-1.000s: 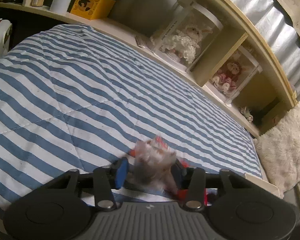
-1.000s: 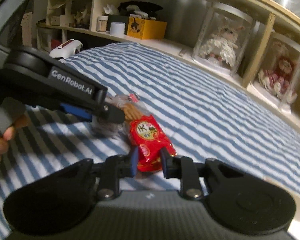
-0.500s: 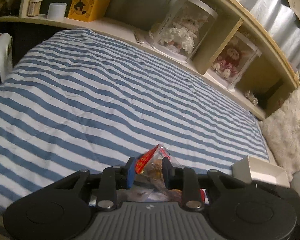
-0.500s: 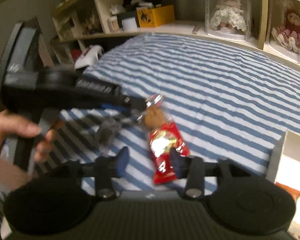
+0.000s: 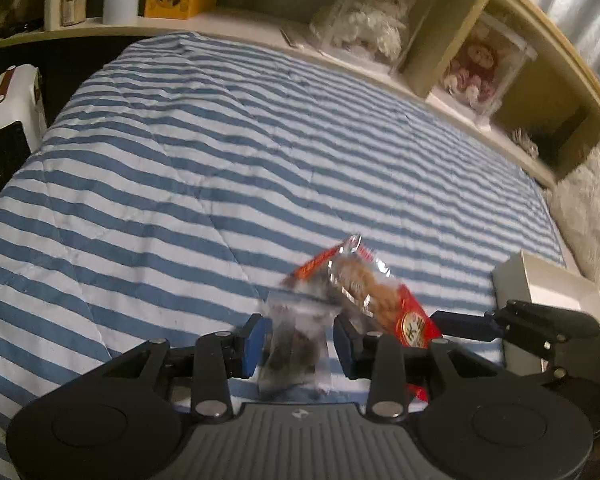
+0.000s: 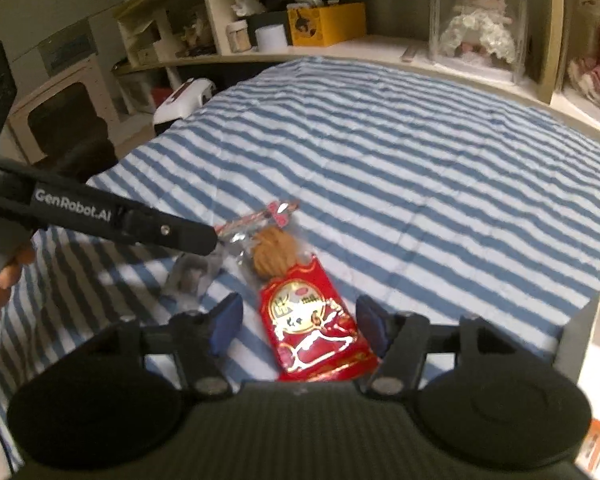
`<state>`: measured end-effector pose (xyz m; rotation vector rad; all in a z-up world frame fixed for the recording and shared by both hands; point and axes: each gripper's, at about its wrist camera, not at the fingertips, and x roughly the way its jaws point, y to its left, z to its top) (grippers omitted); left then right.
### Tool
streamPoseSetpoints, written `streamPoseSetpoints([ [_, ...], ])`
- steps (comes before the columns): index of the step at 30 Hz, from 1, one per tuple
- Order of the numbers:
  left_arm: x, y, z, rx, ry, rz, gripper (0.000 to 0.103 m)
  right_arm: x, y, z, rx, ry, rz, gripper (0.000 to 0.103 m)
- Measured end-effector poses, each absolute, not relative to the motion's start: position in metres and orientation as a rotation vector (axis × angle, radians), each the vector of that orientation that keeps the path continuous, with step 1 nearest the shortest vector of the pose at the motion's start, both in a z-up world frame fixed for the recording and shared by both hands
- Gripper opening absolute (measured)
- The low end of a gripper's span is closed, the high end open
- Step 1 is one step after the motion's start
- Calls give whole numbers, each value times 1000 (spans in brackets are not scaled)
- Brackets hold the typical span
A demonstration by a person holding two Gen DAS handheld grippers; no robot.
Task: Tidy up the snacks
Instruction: 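Grasp the clear small packet with the left tool while the right tool grasps the red Tianjin bag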
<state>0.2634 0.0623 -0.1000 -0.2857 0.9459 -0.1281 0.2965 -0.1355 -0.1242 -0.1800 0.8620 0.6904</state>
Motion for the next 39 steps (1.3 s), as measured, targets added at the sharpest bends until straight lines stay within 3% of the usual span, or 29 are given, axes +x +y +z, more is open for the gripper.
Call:
streamPoseSetpoints([
  [6, 263, 54, -106, -235, 971, -141, 40, 289, -140, -119, -161, 976, 757, 64],
  [21, 267, 50, -115, -216, 978, -115, 34, 301, -130, -126, -91, 944, 659, 65],
  [23, 267, 51, -113, -222, 971, -109, 32, 307, -131, -129, -64, 945, 651, 63],
  [25, 266, 52, -110, -222, 958, -102, 32, 309, -131, -133, -48, 945, 645, 52],
  [39, 237, 47, -65, -256, 818, -117, 32, 296, -153, -98, 21, 851, 583, 48],
])
